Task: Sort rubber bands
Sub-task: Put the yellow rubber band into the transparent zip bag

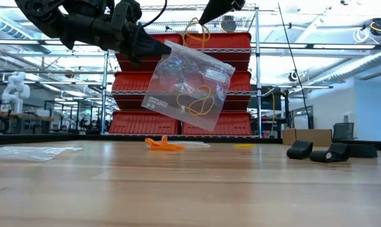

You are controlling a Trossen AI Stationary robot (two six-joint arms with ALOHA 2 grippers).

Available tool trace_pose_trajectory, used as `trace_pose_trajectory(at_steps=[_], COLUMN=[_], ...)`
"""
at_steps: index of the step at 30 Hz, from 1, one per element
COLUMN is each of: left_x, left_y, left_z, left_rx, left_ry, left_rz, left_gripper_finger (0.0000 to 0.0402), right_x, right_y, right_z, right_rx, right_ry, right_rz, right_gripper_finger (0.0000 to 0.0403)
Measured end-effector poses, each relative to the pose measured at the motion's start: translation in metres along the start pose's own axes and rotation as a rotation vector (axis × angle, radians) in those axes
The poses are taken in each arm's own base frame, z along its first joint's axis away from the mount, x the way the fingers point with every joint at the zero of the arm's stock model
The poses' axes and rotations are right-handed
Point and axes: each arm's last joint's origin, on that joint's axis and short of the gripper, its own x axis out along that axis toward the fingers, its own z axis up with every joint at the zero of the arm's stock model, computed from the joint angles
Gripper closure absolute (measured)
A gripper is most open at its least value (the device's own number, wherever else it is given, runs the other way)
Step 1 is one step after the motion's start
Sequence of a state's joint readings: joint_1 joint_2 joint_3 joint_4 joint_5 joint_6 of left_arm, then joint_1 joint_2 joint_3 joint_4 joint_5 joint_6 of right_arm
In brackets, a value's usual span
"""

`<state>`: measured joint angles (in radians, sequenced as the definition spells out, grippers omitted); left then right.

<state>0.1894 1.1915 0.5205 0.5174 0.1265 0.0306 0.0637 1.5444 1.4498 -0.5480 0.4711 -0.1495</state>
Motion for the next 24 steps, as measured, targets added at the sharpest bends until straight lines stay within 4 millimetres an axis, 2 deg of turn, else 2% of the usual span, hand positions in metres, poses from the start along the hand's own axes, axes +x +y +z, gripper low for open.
trace_pose_trajectory(at_steps=[15,24], left_x=[0.0000,0.0000], left_y=[0.0001,-0.0014], left_z=[-0.0003,0.0026], left_rx=[0.001,0.007], left_ry=[0.003,-0.028], left_rz=[0.001,-0.030], left_gripper_finger=[0.0401,0.0401], right_x=[-0.0035,-0.0002], right_y=[0.0082,0.0022], right_z=[-0.0004,-0.0030], right_rx=[0.033,0.045], right_ry=[0.004,0.024], right_rz=[0.051,0.060], right_gripper_finger=[0.0403,0.0403])
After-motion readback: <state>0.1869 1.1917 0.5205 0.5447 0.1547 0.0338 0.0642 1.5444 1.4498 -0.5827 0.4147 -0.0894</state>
